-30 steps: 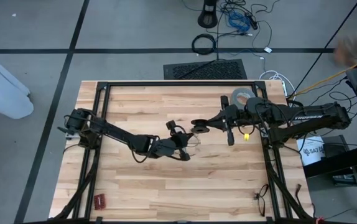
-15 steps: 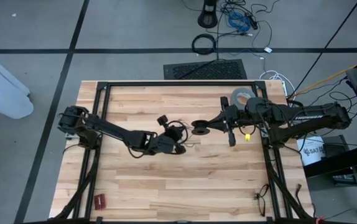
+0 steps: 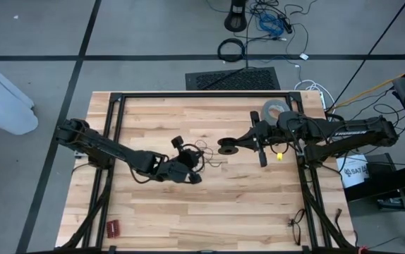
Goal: Coil cords
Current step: Coil the black wire onto the spool
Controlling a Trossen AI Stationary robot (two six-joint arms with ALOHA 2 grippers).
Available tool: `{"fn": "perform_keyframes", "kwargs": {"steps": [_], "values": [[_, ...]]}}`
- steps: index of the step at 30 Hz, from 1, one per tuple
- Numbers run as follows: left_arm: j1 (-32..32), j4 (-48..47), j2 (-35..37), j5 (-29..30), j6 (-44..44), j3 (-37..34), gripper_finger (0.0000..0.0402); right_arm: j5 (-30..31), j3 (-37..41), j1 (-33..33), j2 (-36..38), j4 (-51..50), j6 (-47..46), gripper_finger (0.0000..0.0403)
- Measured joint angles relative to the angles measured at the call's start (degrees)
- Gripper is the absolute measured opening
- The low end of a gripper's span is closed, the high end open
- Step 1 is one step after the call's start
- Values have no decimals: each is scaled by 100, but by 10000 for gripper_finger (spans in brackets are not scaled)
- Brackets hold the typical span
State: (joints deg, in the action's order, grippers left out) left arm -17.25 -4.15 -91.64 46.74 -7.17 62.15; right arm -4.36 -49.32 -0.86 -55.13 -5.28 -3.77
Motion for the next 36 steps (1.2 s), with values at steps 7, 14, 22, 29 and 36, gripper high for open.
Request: {"fn": "perform_keyframes", "kwargs": {"steps": [7, 14, 22, 29, 36], "values": [[-161, -414, 12, -752, -257, 0, 6, 126, 0, 0, -2, -148, 0, 0], [-423, -784, 29, -806, -263, 0, 87, 131, 0, 0, -93, -360, -11, 0], [-464, -997, 314, -776, -268, 0, 124, 133, 0, 0, -224, -330, -141, 0], [-446, 352, 557, -490, 446, 0, 125, 130, 0, 0, -444, -306, -160, 0], [-376, 1642, 551, -579, 1356, 0, 125, 102, 0, 0, -646, -252, -129, 0]]}}
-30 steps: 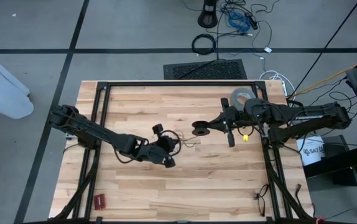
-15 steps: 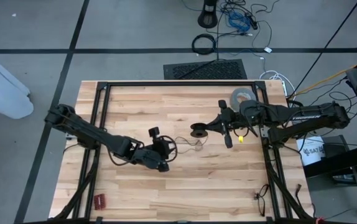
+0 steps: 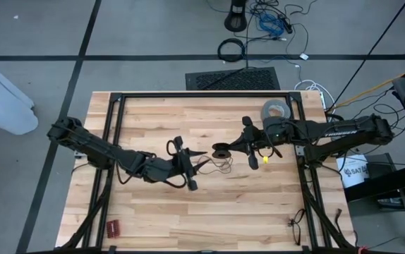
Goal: Coil cords
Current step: Coil the black wire onto the spool
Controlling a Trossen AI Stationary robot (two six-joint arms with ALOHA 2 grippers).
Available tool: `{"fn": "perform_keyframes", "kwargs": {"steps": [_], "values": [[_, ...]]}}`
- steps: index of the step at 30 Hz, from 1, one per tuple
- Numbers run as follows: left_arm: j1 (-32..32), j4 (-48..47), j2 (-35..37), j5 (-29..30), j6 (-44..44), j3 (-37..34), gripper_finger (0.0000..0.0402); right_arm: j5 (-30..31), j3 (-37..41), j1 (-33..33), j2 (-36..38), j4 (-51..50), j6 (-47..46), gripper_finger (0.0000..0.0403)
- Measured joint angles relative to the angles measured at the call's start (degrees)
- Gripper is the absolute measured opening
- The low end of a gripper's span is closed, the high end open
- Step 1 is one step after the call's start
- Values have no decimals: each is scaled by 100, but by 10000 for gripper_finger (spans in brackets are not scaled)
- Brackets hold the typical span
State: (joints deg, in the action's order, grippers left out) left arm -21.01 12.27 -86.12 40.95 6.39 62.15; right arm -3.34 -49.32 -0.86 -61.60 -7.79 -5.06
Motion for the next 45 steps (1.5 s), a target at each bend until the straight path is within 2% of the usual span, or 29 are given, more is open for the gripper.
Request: {"fn": "perform_keyframes", "kwargs": {"steps": [4, 10, 14, 16, 28, 32, 37, 45], "values": [[147, 39, -11, -140, 15, 0, 125, -11, 0, 0, -25, 33, 10, 0], [384, 137, -12, -775, -147, 0, 125, -15, 0, 0, -25, 41, 22, 0], [526, 137, -11, -1500, -202, 0, 125, -17, 0, -1, -25, 45, 58, 0], [576, 173, -11, -1685, -268, 0, 125, -22, 0, -22, -25, 49, 60, 0], [613, 416, -142, -1854, -247, 0, 122, 1, 0, -162, -25, 252, 146, 0], [624, 422, -145, -1775, -247, 0, 88, 3, 0, -162, -25, 258, 146, 0], [617, 417, -147, -1356, -290, 0, 13, 92, 0, -154, -25, 297, 146, 0], [616, 306, -149, -1296, -295, 0, 4, 93, 0, -208, -27, 193, 225, 6]]}}
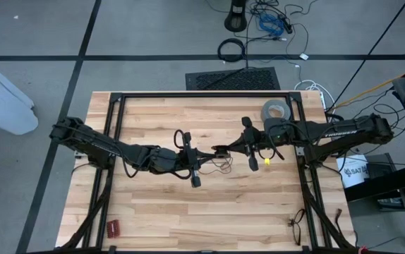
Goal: Coil cords
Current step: Coil the black wire onto the spool
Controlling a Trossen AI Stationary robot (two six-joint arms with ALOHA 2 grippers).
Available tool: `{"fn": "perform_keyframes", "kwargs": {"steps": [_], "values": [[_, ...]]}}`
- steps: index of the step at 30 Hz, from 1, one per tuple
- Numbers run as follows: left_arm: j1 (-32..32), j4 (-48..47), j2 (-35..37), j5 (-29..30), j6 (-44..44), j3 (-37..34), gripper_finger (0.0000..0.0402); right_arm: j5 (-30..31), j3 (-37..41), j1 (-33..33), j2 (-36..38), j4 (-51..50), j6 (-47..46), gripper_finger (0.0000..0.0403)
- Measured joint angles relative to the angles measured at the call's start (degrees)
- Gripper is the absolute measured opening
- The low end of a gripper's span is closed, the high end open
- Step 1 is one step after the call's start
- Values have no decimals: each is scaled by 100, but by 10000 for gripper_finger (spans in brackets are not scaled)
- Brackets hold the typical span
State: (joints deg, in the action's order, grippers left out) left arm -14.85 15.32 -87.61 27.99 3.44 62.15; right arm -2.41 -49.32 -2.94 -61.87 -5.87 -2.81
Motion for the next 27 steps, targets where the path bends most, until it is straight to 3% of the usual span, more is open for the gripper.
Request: {"fn": "perform_keyframes", "kwargs": {"steps": [13, 19, 27], "values": [[-73, -238, 81, 185, -10, 0, 1, -99, -1, -24, 352, -435, -94, 89], [-105, -299, 140, 199, -11, 0, 1, -59, -2, -72, 565, -262, -99, 98], [-109, -276, 142, -29, -11, 0, 0, 548, -2, -344, 454, 237, 255, 98]]}}
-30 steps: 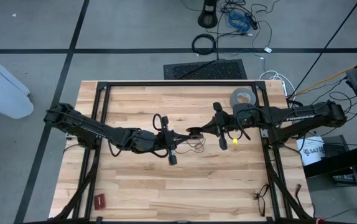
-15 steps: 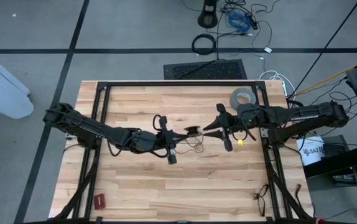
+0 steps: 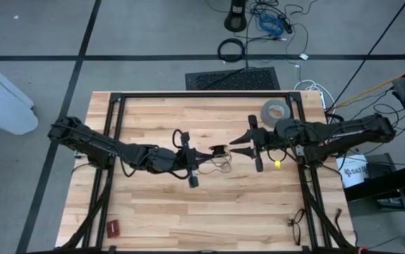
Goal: Coil cords
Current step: Coil the black wire onto the spool
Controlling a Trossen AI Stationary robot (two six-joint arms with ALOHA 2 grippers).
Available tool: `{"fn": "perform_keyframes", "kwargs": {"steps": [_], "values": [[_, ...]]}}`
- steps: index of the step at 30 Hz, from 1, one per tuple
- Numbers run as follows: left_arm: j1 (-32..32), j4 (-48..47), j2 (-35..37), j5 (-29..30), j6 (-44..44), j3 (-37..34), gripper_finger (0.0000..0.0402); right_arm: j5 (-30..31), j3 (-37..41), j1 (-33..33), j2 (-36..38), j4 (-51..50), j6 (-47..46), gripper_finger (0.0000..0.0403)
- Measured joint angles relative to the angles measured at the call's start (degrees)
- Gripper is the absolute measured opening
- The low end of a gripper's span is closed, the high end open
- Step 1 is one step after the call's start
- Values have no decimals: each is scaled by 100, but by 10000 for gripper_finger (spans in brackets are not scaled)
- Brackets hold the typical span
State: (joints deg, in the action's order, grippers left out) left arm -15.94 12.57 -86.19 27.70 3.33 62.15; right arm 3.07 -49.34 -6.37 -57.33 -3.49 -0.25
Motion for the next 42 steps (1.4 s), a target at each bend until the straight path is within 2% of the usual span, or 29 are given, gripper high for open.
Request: {"fn": "perform_keyframes", "kwargs": {"steps": [5, 14, 27, 32, 39, 42], "values": [[-4, -5, 0, -183, 0, 0, 0, 5, 0, -52, -204, 245, 129, 106], [-7, -27, 0, -330, 0, 0, 0, 44, 0, -50, -286, 249, 243, 155], [-9, -45, 0, -507, 6, 0, 0, -55, 0, -50, -620, 265, 241, 159], [7, -23, 0, -556, 9, 0, 0, -323, 0, -46, -618, 275, 243, 129], [7, 0, 0, -563, 9, 0, 0, -326, 0, -43, -633, 289, 245, 23], [7, 19, 0, -564, 11, 0, 0, -317, 0, -46, -631, 287, 236, 9]]}}
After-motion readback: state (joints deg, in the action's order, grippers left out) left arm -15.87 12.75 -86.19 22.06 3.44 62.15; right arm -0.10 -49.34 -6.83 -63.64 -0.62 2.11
